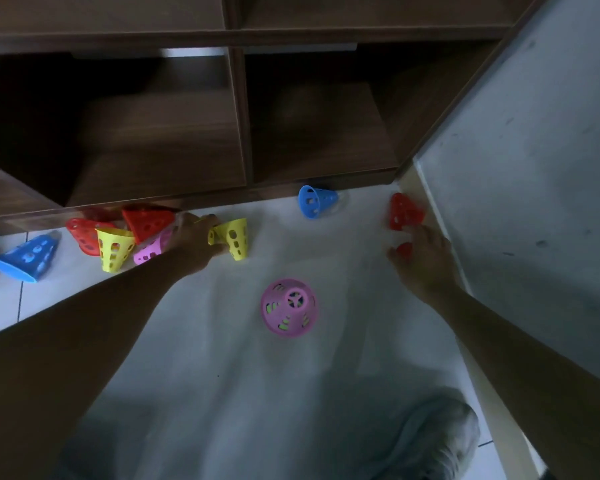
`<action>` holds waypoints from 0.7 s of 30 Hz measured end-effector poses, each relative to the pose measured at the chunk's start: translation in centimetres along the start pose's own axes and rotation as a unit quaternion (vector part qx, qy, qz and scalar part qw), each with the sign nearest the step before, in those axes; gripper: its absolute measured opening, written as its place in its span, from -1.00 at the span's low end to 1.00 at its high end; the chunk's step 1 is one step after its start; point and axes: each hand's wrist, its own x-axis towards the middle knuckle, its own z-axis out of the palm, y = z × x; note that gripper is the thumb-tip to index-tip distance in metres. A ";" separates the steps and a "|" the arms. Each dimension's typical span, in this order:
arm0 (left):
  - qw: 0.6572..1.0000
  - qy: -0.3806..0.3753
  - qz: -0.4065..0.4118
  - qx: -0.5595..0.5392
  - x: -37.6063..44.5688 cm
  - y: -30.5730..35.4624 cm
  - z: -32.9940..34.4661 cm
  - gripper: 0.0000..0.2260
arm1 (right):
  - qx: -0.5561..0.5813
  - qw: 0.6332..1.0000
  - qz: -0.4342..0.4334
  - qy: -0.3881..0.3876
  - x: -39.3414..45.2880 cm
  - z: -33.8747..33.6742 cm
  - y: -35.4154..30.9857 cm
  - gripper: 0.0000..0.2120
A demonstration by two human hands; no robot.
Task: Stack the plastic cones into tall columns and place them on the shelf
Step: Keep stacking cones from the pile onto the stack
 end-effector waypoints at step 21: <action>0.966 0.105 0.087 -0.218 -3.6 2.8 -1.2 -0.87 | 0.048 0.995 0.000 -0.089 8.5 1.0 1.8 0.01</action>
